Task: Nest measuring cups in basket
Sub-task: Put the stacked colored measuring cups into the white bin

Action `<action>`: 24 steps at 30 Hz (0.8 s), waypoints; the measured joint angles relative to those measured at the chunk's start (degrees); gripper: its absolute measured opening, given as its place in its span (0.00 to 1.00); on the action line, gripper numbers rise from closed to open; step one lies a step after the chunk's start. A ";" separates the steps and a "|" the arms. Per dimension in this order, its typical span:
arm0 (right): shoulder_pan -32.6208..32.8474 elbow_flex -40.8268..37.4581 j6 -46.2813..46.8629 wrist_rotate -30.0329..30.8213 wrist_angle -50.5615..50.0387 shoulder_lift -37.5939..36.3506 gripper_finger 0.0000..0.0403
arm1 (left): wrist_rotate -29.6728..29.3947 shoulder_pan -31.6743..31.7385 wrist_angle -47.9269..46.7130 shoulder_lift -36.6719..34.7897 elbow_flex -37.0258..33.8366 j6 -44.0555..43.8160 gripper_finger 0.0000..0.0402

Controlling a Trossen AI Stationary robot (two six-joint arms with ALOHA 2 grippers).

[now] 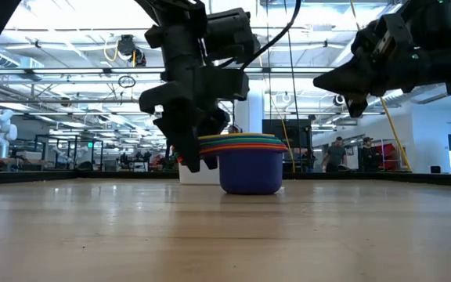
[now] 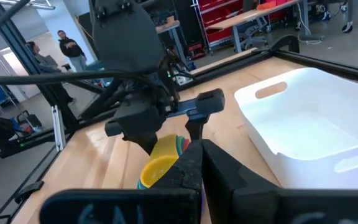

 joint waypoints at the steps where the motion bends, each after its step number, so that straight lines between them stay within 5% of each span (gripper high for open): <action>1: 0.00 0.00 0.00 0.02 0.14 0.00 0.00 | 0.01 -0.03 -0.13 0.00 0.00 -0.05 0.76; 12: -0.74 0.00 0.00 0.01 0.15 0.00 0.00 | 0.01 -0.04 -1.26 0.00 0.02 -2.77 0.37; 24: -0.74 0.00 0.00 0.00 0.12 0.00 0.00 | -2.87 -1.18 -2.18 0.00 0.02 -5.63 0.45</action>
